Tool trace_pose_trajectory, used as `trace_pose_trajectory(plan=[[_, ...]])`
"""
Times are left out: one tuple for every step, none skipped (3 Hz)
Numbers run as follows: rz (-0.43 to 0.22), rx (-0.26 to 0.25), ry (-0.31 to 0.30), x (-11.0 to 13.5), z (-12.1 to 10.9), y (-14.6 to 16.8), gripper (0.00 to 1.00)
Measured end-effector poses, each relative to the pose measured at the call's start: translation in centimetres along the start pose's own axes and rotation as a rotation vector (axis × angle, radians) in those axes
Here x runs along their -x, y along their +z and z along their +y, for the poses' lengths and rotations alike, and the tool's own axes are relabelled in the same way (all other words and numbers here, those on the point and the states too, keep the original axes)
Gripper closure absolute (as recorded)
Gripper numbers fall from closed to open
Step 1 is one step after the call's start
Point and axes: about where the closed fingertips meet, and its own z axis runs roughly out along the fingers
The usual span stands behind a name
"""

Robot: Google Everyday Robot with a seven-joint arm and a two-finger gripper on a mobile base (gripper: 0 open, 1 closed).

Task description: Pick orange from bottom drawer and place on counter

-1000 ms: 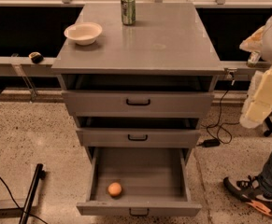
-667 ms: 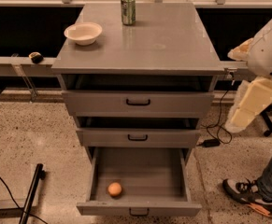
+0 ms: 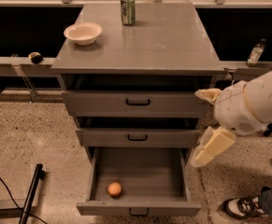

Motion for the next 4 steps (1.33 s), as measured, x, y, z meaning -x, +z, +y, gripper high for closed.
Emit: trace_pose_trajectory(plan=[[-0.028, -0.073, -0.023, 0.4, -1.4, 0.4, 0.00], [-0.027, -0.070, -0.021, 0.3, -1.3, 0.7, 0.00], [-0.081, -0.087, -0.006, -0.1, -1.2, 3.1, 0.00], [-0.189, -0.045, 0.034, -2.0, 1.0, 12.2, 0.00]])
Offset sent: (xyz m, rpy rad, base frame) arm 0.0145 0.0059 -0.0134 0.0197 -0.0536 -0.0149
